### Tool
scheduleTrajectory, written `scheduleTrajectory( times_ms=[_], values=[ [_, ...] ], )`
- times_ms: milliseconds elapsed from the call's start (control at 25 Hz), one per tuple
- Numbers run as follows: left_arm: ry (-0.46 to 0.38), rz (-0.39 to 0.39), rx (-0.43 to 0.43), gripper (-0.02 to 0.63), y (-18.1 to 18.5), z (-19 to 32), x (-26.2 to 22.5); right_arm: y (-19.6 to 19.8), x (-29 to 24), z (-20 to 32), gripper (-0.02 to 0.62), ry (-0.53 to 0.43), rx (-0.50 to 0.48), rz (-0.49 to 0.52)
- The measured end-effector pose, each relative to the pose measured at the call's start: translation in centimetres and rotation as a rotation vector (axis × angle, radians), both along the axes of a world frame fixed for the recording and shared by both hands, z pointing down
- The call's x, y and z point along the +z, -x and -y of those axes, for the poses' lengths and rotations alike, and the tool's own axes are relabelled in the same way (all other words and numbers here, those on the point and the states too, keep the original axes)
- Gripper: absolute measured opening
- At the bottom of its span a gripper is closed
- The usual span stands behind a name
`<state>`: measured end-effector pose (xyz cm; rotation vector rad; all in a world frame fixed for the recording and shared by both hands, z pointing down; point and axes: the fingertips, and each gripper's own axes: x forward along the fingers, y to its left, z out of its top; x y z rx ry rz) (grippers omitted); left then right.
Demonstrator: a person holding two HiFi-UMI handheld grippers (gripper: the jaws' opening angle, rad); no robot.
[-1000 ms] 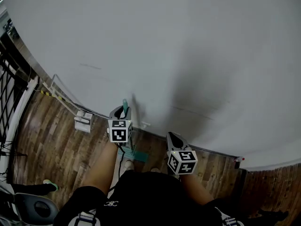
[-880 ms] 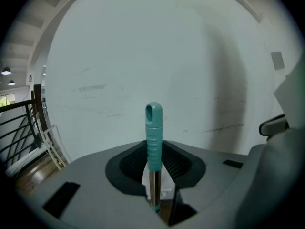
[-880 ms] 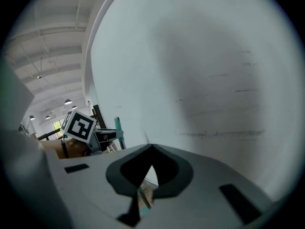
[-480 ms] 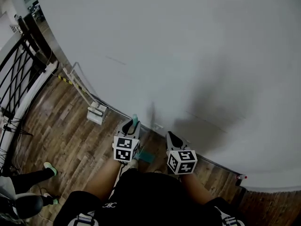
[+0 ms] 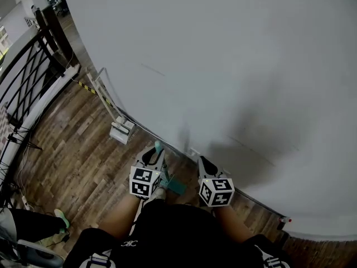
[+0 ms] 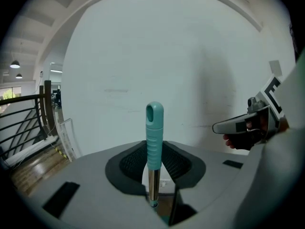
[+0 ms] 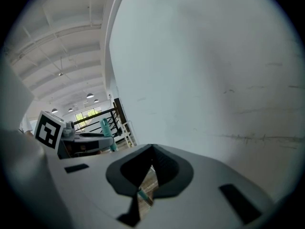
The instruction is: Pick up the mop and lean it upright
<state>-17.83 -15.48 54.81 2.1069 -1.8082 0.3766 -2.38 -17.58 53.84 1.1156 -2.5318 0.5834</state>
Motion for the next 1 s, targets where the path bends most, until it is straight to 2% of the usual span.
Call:
scheduleTrajectory(
  times_ms=[240,1000],
  values=[
    [-0.041,0.000,0.017,0.097,-0.8,0.2,-0.1,0.6,-0.2,-0.4,0.012,-0.005,-0.004,-0.003],
    [-0.050,0.024,0.107,0.098,-3.3,3.0,0.8,-1.3,-0.2,-1.1,0.012,-0.007,0.078,-0.018]
  ],
)
